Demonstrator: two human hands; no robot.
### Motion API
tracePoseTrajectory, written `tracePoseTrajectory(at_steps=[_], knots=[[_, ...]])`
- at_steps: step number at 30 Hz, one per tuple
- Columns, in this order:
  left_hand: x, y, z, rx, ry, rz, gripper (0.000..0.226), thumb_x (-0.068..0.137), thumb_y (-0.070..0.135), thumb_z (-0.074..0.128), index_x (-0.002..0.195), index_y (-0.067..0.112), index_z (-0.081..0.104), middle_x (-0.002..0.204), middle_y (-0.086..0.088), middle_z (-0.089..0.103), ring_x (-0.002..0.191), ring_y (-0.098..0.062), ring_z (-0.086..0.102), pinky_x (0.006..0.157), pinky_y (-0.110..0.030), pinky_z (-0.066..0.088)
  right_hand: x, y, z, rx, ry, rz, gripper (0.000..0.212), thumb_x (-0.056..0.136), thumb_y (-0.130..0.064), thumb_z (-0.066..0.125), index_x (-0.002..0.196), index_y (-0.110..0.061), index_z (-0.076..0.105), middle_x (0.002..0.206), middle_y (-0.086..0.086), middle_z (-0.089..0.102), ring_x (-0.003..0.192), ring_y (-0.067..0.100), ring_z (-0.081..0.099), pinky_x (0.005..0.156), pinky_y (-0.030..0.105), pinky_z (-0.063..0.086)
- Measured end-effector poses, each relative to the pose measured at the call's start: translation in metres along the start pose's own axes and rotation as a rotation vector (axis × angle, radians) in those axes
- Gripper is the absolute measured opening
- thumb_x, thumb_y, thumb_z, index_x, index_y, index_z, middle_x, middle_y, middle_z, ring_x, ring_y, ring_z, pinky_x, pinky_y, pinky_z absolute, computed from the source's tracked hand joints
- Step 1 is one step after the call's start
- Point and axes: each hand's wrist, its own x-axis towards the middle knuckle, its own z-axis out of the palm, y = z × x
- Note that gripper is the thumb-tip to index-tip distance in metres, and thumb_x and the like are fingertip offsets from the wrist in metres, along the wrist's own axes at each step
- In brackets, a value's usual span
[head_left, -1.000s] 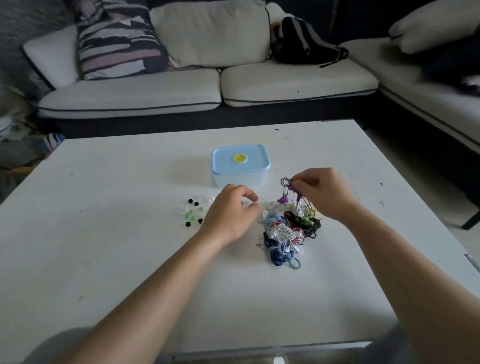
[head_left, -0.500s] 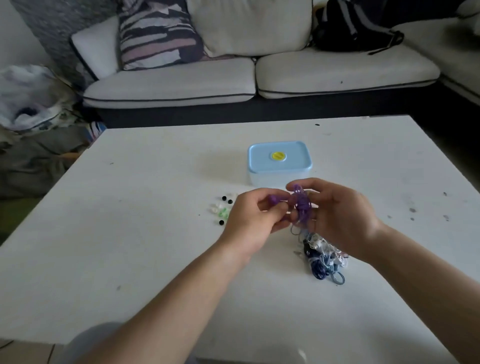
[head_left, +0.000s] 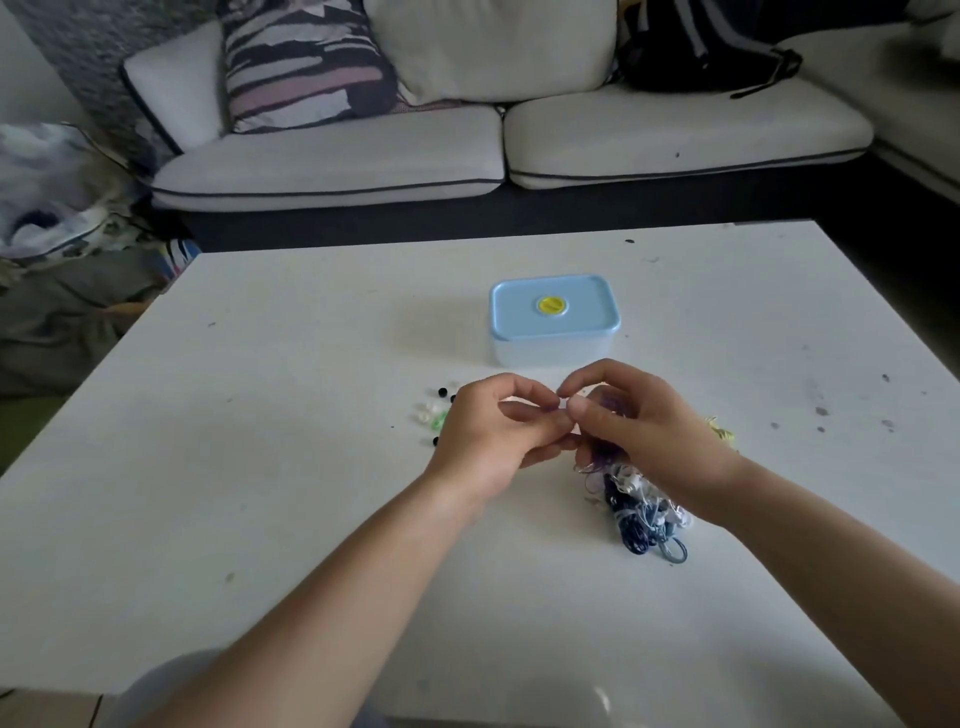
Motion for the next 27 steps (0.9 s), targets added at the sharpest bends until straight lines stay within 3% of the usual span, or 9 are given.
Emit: tracePoseTrajectory(at_steps=[2, 6, 10, 15, 19, 22, 25, 27], knots=[[0.0, 0.001, -0.001, -0.047, -0.009, -0.063, 0.009, 0.086, 0.011, 0.073, 0.093, 0.006, 0.067, 0.085, -0.013, 0.076, 0.079, -0.025, 0.075, 0.064, -0.019, 0.055, 0.0, -0.001, 0.0, -0.069, 0.003, -0.047, 0.011, 0.099, -0.013, 0.059, 0.104, -0.016, 0.068, 0.076, 0.016, 0.063, 0.064, 0.024, 0.065, 0.063, 0.033, 0.054], [0.001, 0.001, -0.001, -0.183, 0.01, -0.206, 0.007, 0.089, 0.015, 0.07, 0.094, 0.011, 0.069, 0.083, -0.007, 0.076, 0.076, -0.02, 0.075, 0.058, -0.017, 0.054, -0.002, -0.001, 0.004, -0.168, 0.061, -0.136, 0.013, 0.094, -0.007, 0.063, 0.098, -0.019, 0.063, 0.079, 0.002, 0.066, 0.064, 0.029, 0.065, 0.067, 0.043, 0.057], [0.005, -0.001, 0.0, -0.271, 0.026, -0.229, 0.016, 0.088, 0.013, 0.07, 0.099, 0.003, 0.071, 0.085, -0.008, 0.075, 0.073, -0.017, 0.074, 0.062, -0.017, 0.056, -0.004, -0.001, 0.007, -0.389, 0.096, -0.217, 0.019, 0.085, -0.017, 0.076, 0.092, -0.028, 0.062, 0.077, -0.006, 0.064, 0.058, 0.023, 0.055, 0.054, 0.021, 0.046], [0.008, -0.008, -0.001, -0.289, -0.027, -0.203, 0.018, 0.091, 0.003, 0.063, 0.105, -0.006, 0.069, 0.097, -0.017, 0.074, 0.089, -0.024, 0.074, 0.075, -0.02, 0.058, 0.0, 0.003, 0.001, -0.457, 0.157, -0.196, 0.012, 0.086, -0.016, 0.075, 0.087, -0.026, 0.07, 0.065, -0.013, 0.063, 0.049, 0.007, 0.058, 0.052, 0.015, 0.045], [0.008, -0.011, -0.004, -0.213, -0.105, -0.184, 0.022, 0.093, -0.005, 0.057, 0.111, 0.001, 0.068, 0.103, -0.016, 0.074, 0.097, -0.021, 0.072, 0.082, -0.025, 0.058, 0.003, 0.004, -0.004, -0.555, 0.222, -0.165, 0.007, 0.086, -0.017, 0.075, 0.087, -0.023, 0.072, 0.059, -0.019, 0.063, 0.05, 0.003, 0.059, 0.055, 0.011, 0.042], [0.011, -0.01, -0.014, 0.123, -0.131, -0.118, 0.019, 0.096, 0.007, 0.057, 0.106, 0.017, 0.071, 0.101, 0.001, 0.076, 0.092, -0.015, 0.073, 0.08, -0.028, 0.057, 0.007, 0.007, -0.005, -0.236, 0.254, -0.059, 0.007, 0.092, -0.012, 0.067, 0.09, -0.015, 0.073, 0.068, -0.005, 0.069, 0.053, 0.01, 0.058, 0.054, 0.021, 0.049], [0.028, -0.016, -0.041, 0.573, 0.053, 0.075, 0.017, 0.091, 0.014, 0.063, 0.088, 0.027, 0.073, 0.088, 0.008, 0.075, 0.08, -0.013, 0.071, 0.079, -0.032, 0.056, 0.01, 0.007, -0.004, 0.261, 0.19, 0.109, 0.017, 0.1, -0.012, 0.057, 0.095, -0.002, 0.07, 0.074, 0.002, 0.061, 0.057, 0.013, 0.047, 0.052, 0.027, 0.041], [0.04, -0.021, -0.059, 0.745, 0.167, 0.13, 0.018, 0.087, 0.016, 0.065, 0.083, 0.031, 0.073, 0.085, 0.012, 0.073, 0.08, -0.009, 0.069, 0.08, -0.031, 0.056, 0.011, 0.006, -0.005, 0.512, 0.155, 0.207, 0.021, 0.102, -0.016, 0.052, 0.095, -0.001, 0.065, 0.073, 0.004, 0.055, 0.056, 0.014, 0.043, 0.05, 0.026, 0.036]])
